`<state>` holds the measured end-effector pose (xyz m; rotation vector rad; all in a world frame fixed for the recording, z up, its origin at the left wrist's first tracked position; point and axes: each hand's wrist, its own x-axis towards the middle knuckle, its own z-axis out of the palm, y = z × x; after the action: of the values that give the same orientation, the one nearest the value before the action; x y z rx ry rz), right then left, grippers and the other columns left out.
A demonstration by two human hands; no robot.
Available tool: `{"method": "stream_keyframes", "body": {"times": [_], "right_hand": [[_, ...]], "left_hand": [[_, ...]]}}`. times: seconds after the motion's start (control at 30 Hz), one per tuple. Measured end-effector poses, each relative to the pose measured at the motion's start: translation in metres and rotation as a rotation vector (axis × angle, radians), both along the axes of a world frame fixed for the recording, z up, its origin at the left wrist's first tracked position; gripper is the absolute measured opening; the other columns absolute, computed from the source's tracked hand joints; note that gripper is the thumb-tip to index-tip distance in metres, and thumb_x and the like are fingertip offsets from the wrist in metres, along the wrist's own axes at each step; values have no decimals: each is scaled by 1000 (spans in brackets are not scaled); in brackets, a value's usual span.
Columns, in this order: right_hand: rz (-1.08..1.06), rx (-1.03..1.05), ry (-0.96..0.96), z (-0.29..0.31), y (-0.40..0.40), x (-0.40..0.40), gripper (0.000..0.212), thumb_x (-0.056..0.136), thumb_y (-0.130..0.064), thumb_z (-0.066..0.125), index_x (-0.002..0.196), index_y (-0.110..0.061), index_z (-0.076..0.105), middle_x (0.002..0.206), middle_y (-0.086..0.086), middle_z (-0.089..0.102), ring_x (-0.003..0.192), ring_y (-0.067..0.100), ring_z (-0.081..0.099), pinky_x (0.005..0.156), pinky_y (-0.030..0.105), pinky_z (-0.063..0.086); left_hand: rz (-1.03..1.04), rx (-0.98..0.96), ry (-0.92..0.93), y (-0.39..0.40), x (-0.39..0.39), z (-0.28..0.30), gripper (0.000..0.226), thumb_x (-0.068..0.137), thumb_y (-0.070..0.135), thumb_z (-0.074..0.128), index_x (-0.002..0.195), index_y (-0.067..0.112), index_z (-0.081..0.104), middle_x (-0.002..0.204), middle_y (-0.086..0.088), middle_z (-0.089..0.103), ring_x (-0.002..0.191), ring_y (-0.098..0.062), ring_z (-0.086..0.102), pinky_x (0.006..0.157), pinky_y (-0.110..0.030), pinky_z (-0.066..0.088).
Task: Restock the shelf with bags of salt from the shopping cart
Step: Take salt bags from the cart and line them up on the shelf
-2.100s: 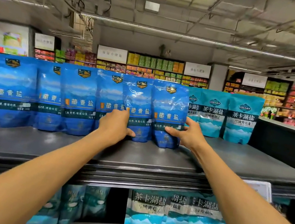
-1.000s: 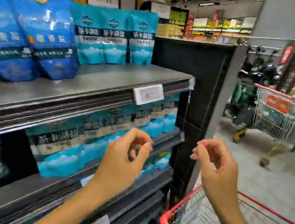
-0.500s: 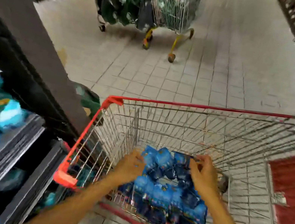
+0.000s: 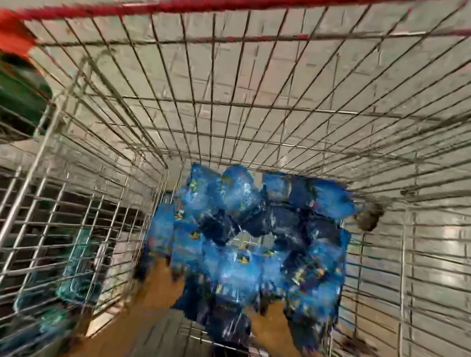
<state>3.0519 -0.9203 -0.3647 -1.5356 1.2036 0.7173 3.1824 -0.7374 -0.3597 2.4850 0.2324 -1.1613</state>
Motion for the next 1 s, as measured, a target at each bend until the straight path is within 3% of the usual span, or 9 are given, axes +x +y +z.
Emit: {"method": "stream_keyframes", "body": {"times": [0.07,0.13,0.23,0.3,0.47,0.6,0.73,0.87,1.0], "right_hand": [[85,-34,72,-26,15,5,37,89,-29,70,118,-10,55,119,13,61,107,24,60,91,35,47],[94,-41,164,-49,34,7,76,89,-40,69,143,-1,32,144,18,44,133,32,45,104,35,40],[159,-216,269,-59,49,11,109,79,-61,70,150,-1,13,152,22,30,138,37,39,102,43,43],[144,-273,286,-61,60,12,118,74,-61,75,149,1,9,151,29,28,135,41,42,100,48,47],[-69,-297,248,-70,68,10,94,69,-49,85,136,-3,39,119,16,66,106,33,66,84,42,52],[-168,-205,158,-78,68,2,79,69,-38,88,131,-4,52,116,16,69,104,31,66,80,33,50],[-277,-67,46,-78,56,-7,58,64,-23,92,114,-10,66,99,5,75,85,20,68,63,21,48],[-397,61,-70,-56,39,-7,45,67,2,86,106,-10,67,97,10,76,88,29,72,72,36,58],[-366,106,-162,5,24,7,40,72,2,83,105,-13,64,92,1,73,79,16,68,56,21,54]], "left_hand": [[20,25,-48,1,-2,-26,42,93,19,60,126,-6,53,104,-16,60,115,-43,56,93,-42,47],[-8,120,-75,5,-8,-47,41,92,26,62,120,-3,58,113,-24,61,116,-41,54,90,-42,46],[15,151,-104,1,-12,-61,47,85,36,71,112,0,60,117,-22,59,112,-37,55,85,-44,51],[49,213,-85,-2,-14,-68,62,76,41,80,115,-1,56,122,-22,55,117,-38,51,89,-47,51],[22,272,-131,2,-16,-82,62,74,42,81,120,7,56,126,-18,53,118,-36,50,89,-47,51],[99,42,-38,-4,-31,-88,46,86,18,70,128,10,52,123,-16,63,115,-34,59,92,-47,51],[163,-9,5,7,-22,-87,33,83,8,68,114,6,56,107,-16,67,99,-35,64,83,-47,55],[212,-105,118,24,-1,-70,49,79,0,70,123,3,49,110,-13,63,103,-32,63,86,-41,54],[189,-109,43,27,24,-13,16,81,10,73,94,15,66,88,-11,69,85,-29,69,69,-31,53]]}}
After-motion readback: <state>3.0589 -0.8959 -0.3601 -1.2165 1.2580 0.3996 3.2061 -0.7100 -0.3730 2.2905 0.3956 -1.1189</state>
